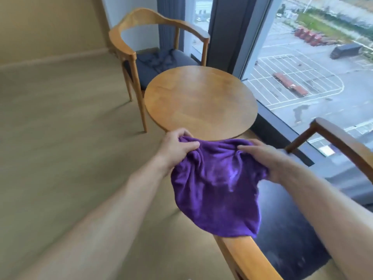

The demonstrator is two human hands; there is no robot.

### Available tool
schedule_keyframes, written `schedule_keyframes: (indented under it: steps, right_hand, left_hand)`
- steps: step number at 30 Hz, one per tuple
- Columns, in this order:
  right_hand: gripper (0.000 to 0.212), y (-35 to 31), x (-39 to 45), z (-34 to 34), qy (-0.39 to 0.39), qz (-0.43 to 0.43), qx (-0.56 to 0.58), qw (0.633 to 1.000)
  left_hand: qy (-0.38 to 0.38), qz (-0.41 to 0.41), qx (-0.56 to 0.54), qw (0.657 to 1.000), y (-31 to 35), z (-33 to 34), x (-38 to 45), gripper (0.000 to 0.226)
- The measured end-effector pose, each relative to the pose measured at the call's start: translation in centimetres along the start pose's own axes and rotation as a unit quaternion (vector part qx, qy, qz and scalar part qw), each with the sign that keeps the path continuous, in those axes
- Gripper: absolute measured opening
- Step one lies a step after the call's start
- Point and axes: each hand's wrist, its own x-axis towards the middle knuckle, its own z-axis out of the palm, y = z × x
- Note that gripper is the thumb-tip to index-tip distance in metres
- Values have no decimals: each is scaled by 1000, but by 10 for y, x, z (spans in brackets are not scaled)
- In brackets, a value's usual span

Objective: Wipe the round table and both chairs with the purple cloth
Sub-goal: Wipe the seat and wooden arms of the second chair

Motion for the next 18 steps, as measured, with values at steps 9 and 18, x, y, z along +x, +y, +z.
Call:
schedule_keyframes:
  steps: [9, 18]
  right_hand:
    - [49, 86, 23, 66, 138, -150, -399, 894]
    - [32, 116, 3, 65, 72, -189, -224, 953]
  left_hand:
    - [158, 3, 112, 981, -85, 99, -27, 52]
    - [287, -44, 32, 956, -81, 151, -71, 53]
